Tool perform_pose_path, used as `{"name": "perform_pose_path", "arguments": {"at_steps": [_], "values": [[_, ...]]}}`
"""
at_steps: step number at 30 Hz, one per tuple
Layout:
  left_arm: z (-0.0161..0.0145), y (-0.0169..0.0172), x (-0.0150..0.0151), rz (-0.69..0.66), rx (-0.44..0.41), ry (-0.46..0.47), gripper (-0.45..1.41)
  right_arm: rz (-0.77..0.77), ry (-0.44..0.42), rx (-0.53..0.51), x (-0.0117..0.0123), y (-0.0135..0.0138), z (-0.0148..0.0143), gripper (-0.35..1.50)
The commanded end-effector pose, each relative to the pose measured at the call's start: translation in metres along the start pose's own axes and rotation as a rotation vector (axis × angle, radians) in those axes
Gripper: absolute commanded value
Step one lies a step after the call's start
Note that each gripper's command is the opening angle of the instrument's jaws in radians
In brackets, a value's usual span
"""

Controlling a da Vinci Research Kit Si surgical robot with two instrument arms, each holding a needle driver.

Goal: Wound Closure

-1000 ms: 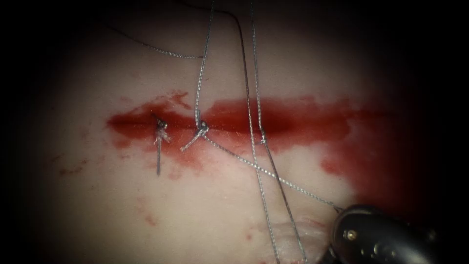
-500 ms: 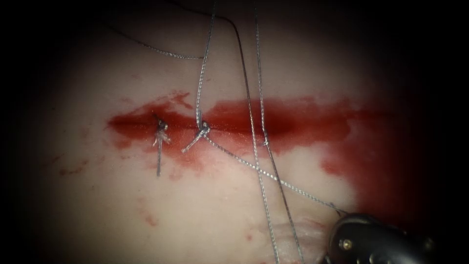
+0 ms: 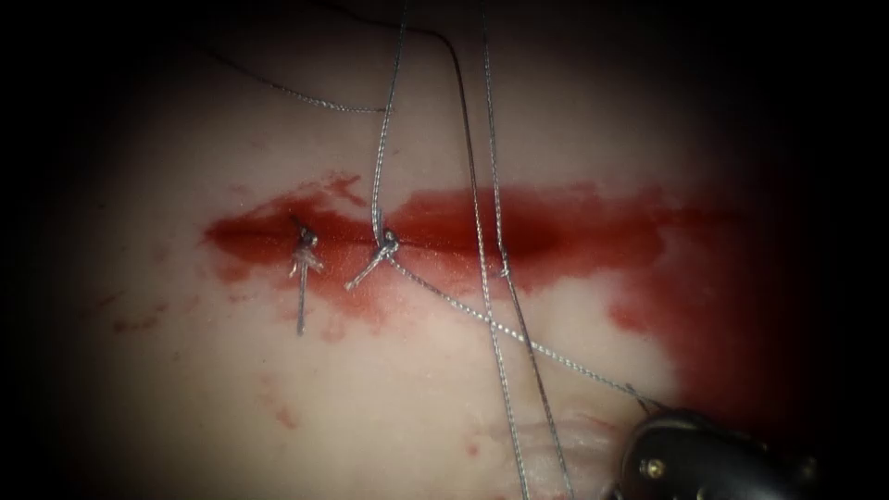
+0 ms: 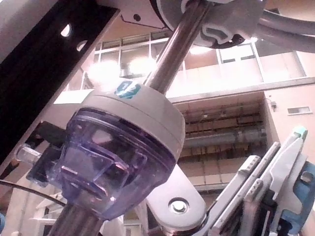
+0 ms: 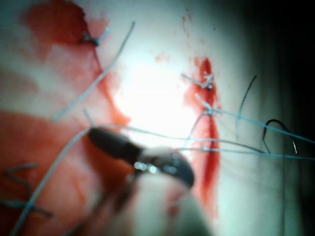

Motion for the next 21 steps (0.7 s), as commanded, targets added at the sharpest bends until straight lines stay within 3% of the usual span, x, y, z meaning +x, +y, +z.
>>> {"name": "perform_pose_path", "arguments": {"at_steps": [1, 6, 7, 10, 12, 16, 21], "values": [[-0.0010, 0.0010, -0.0011, -0.004, 0.000, -0.006, -0.45, -0.004, 0.004, -0.005, 0.0005, 0.0008, -0.0007, -0.35], [-0.0011, 0.0016, -0.0002, 0.010, 0.025, 0.015, -0.45, 0.014, 0.045, -0.019, 0.0007, 0.0011, -0.0014, -0.35], [-0.0013, 0.0028, 0.0007, 0.021, 0.050, 0.033, -0.45, 0.029, 0.083, -0.031, 0.0009, 0.0017, -0.0022, 0.46], [-0.0019, 0.0049, 0.0027, 0.050, 0.032, 0.024, -0.45, 0.042, 0.100, -0.043, 0.0008, 0.0019, -0.0036, 0.89], [-0.0023, 0.0058, 0.0044, 0.061, 0.023, 0.018, -0.45, 0.044, 0.084, -0.044, 0.0007, 0.0018, -0.0044, 1.08], [-0.0029, 0.0069, 0.0105, 0.082, -0.056, -0.032, -0.45, 0.052, 0.084, -0.052, 0.0007, 0.0012, -0.0061, 1.06], [-0.0031, 0.0077, 0.0182, 0.040, -0.108, -0.081, -0.45, 0.109, 0.245, -0.160, 0.0017, 0.0006, -0.0086, 1.15]]}}
